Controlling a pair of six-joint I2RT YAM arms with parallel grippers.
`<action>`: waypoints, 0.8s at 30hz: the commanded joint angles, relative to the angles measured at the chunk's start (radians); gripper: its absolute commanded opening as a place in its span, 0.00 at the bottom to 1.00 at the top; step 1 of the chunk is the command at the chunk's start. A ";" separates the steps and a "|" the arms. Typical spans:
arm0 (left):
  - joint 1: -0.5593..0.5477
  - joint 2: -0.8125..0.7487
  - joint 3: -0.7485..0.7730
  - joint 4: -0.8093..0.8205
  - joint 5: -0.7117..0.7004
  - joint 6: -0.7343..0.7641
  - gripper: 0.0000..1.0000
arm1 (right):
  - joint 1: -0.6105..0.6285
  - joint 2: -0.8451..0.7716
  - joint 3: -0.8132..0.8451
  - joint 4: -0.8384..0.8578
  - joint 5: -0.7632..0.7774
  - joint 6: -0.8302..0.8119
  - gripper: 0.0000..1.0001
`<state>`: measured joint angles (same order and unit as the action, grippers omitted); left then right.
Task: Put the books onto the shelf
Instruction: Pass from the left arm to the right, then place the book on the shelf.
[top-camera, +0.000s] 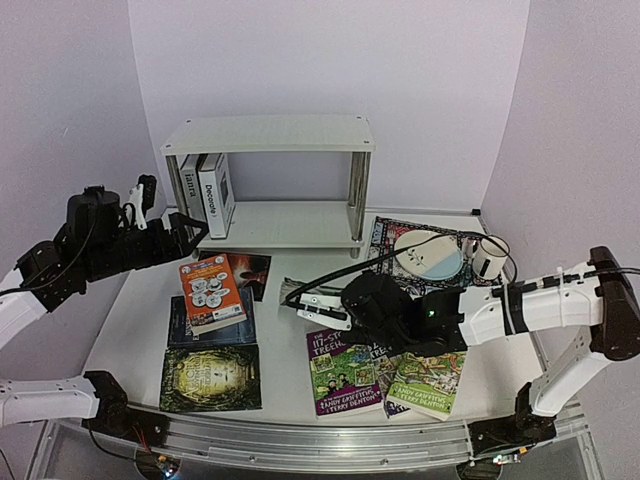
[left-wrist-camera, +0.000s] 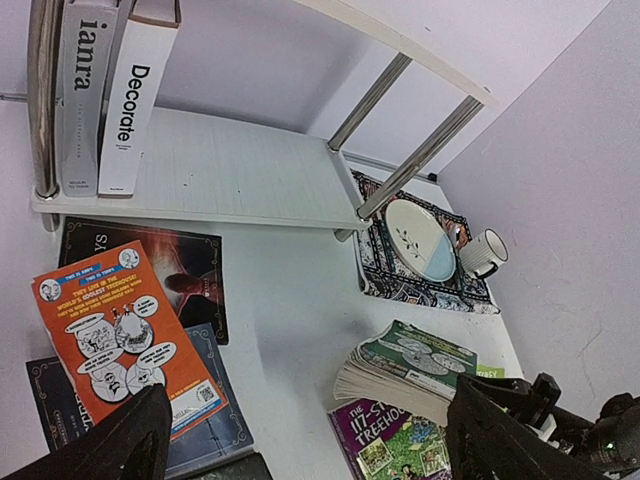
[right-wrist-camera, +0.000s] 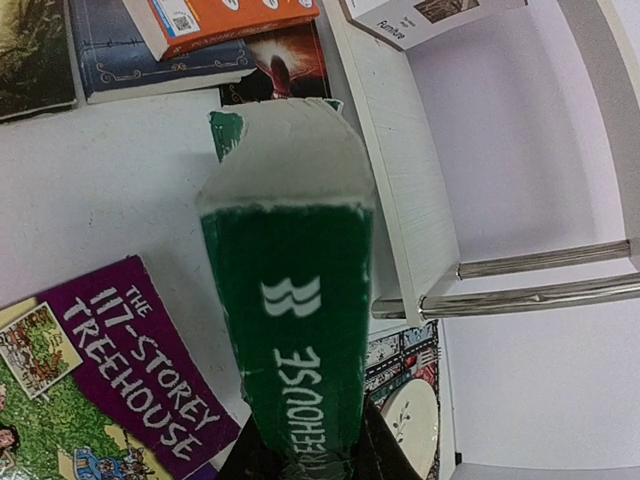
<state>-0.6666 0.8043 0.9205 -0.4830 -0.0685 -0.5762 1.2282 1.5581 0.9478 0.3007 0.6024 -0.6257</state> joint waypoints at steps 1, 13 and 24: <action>0.001 -0.016 0.014 -0.013 -0.022 0.018 0.96 | -0.004 -0.088 0.025 0.064 0.008 0.059 0.00; 0.001 -0.086 -0.001 -0.071 -0.155 0.024 0.96 | -0.004 -0.021 0.037 0.193 0.152 0.046 0.00; 0.001 -0.205 -0.047 -0.102 -0.275 -0.017 0.96 | -0.034 0.155 0.187 0.280 0.180 -0.031 0.00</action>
<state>-0.6666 0.6298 0.8860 -0.5654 -0.2774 -0.5781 1.2070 1.6846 1.0125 0.4336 0.7029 -0.6106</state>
